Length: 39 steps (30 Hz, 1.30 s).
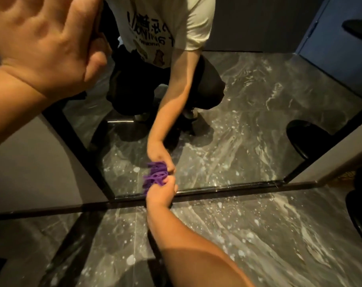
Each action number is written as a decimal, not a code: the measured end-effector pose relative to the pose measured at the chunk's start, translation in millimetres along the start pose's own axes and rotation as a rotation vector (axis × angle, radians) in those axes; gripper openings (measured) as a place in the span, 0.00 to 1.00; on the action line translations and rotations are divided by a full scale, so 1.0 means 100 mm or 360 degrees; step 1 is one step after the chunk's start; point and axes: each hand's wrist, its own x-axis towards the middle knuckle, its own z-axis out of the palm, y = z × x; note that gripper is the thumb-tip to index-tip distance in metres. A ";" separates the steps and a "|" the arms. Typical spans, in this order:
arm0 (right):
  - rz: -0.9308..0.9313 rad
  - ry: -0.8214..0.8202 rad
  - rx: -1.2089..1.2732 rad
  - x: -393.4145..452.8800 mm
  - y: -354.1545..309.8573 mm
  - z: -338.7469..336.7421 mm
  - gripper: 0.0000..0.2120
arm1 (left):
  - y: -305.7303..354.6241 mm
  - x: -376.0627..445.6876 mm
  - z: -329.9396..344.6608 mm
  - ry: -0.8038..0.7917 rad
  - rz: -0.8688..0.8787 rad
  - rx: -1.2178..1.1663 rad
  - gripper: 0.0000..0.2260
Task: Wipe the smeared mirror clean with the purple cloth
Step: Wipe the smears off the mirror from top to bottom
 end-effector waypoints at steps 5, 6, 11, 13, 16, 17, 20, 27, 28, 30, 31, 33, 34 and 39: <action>-0.0336 0.0333 -0.0176 0.46 -0.42 -1.06 0.14 | 0.00 -0.07 -0.13 0.0182 0.0200 0.0217 0.28; -0.0365 0.0325 -0.0192 0.52 -0.50 -1.24 0.13 | 0.02 -0.07 -0.17 0.0153 0.0193 0.0218 0.28; -0.0685 0.0368 -0.0261 0.06 -0.81 -0.70 0.11 | 0.00 -0.05 -0.20 0.0070 0.0239 0.0282 0.30; -0.0660 0.0211 -0.0193 -0.32 -0.86 -0.14 0.08 | -0.01 -0.06 -0.21 0.0075 0.0257 0.0246 0.29; -0.0784 -0.0093 -0.0373 -0.60 -0.89 0.18 0.09 | -0.02 -0.06 -0.22 0.0029 0.0266 0.0204 0.29; -0.0806 -0.0188 -0.0380 -0.55 -0.87 0.11 0.13 | -0.02 -0.05 -0.23 0.0029 0.0274 0.0197 0.29; -0.0886 0.0138 -0.0201 -0.16 -1.03 -0.47 0.14 | -0.08 -0.06 -0.27 0.0001 0.0313 0.0194 0.29; -0.1173 0.0501 -0.0300 -0.09 -1.14 -0.56 0.16 | -0.26 -0.06 -0.28 0.0164 0.0518 0.0361 0.26; -0.1275 0.0355 -0.0412 -0.26 -1.03 -0.24 0.17 | -0.26 -0.06 -0.26 0.0231 0.0536 0.0404 0.25; -0.1389 0.0055 -0.0741 -0.54 -0.80 0.31 0.19 | -0.28 -0.06 -0.21 0.0372 0.0587 0.0517 0.24; -0.1388 -0.0062 -0.0935 -0.60 -0.70 0.45 0.18 | -0.30 -0.05 -0.19 0.0426 0.0598 0.0553 0.24; -0.1435 -0.0265 -0.1217 -0.57 -0.61 0.41 0.15 | -0.29 -0.04 -0.18 0.0474 0.0592 0.0551 0.23; -0.1583 -0.0343 -0.1246 -0.54 -0.65 0.28 0.13 | -0.28 -0.04 -0.19 0.0474 0.0592 0.0537 0.24; -0.2844 0.0052 -0.0959 -0.31 -1.65 -0.16 0.09 | -0.29 -0.04 -0.19 0.0513 0.0585 0.0544 0.23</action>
